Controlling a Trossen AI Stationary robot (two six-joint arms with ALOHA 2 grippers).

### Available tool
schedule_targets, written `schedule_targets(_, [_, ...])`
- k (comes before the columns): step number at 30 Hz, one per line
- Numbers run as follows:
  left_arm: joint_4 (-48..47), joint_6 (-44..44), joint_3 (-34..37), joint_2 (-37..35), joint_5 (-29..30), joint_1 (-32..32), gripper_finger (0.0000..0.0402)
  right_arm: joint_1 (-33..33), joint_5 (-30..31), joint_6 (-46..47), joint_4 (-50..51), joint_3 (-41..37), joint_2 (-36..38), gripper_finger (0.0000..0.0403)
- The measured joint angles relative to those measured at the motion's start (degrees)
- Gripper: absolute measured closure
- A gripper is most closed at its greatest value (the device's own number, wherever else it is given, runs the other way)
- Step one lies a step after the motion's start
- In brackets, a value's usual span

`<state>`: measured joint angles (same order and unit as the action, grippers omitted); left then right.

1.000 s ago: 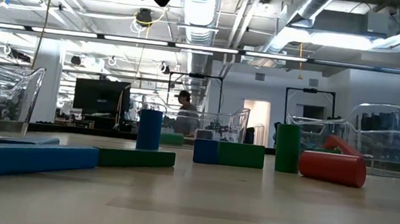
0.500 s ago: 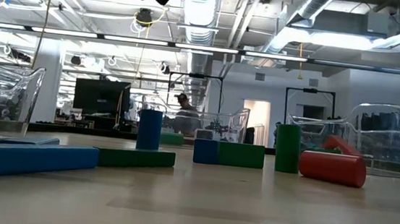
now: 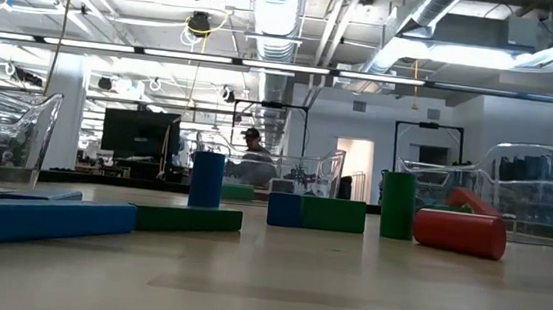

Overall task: Sort blocks by size
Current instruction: Put the red rectangle block into the left transparent bin

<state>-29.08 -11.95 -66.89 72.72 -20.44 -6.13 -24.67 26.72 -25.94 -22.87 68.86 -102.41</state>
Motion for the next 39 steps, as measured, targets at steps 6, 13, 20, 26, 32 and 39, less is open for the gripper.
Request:
schedule_targets(6, [-5.3,0.1,0.0,-5.5,15.2,-4.0,0.0231,0.1,4.6,0.6,-0.2,0.0,0.0,0.0310])
schedule_targets(13, [-10.2,3.6,0.4,-6.8,31.8,-11.7,0.0230,1.4,6.7,1.0,-3.3,0.0,0.0,0.0310])
schedule_targets(20, [-10.2,7.0,3.3,-6.8,47.2,-17.7,0.0230,3.0,6.8,0.6,-6.4,0.1,0.1,0.0310])
schedule_targets(26, [-7.8,7.2,3.3,-6.3,50.6,-19.8,0.0230,4.0,6.2,1.1,-5.7,0.9,0.1,0.0310])
schedule_targets(32, [-6.6,6.8,3.3,-4.4,51.8,-19.7,0.0230,4.3,5.8,1.0,-5.1,2.2,0.1,0.0310])
schedule_targets(39, [-4.9,7.2,3.3,-3.2,57.5,-20.0,0.0241,4.6,5.7,2.0,-3.6,2.3,0.1,0.0310])
